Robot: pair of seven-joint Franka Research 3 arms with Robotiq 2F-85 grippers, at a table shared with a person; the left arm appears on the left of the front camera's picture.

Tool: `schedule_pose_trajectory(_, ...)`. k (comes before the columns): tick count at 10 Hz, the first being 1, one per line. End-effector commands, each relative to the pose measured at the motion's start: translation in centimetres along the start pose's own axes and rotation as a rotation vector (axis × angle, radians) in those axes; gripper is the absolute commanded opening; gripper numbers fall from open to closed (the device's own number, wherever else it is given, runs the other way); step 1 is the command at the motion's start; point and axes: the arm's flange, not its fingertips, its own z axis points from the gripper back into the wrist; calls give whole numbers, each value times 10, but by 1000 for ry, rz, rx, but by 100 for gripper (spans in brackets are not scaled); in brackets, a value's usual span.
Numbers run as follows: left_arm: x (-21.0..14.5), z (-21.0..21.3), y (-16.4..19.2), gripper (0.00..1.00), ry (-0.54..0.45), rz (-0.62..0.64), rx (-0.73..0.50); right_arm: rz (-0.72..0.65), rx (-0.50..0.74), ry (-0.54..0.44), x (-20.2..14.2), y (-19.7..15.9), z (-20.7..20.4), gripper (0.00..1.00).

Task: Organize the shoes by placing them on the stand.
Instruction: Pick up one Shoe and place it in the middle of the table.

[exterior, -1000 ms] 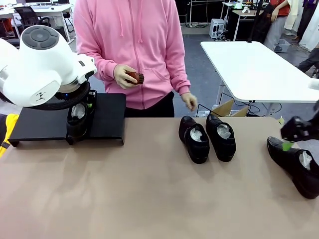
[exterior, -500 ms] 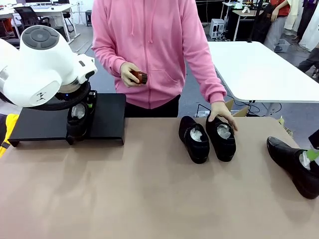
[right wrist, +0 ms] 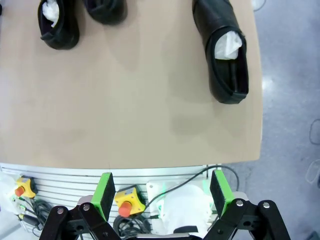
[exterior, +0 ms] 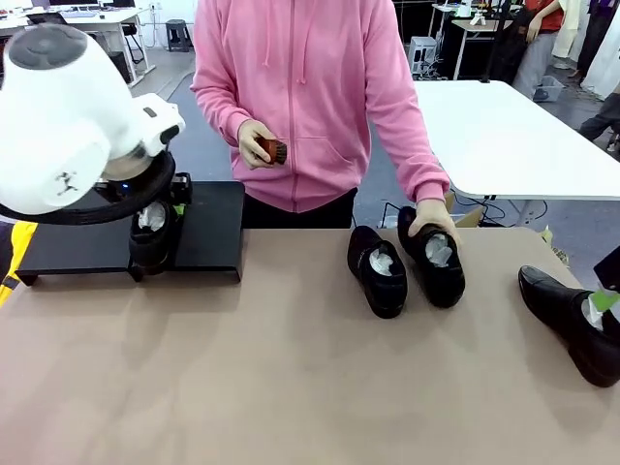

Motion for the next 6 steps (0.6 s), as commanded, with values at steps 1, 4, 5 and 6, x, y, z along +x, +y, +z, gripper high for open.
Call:
schedule_pose_trajectory(1,-20,20,2,71,157,-30,-72,-27,16,-14,4,3,0,100)
schedule_pose_trajectory(4,-24,15,-9,71,153,-24,-70,-27,16,-14,4,3,0,100)
schedule_pose_trajectory(5,-24,15,-9,71,153,-24,-70,-27,16,-14,4,3,0,100)
schedule_pose_trajectory(6,-24,15,-9,71,153,-24,-70,-27,16,-14,4,3,0,100)
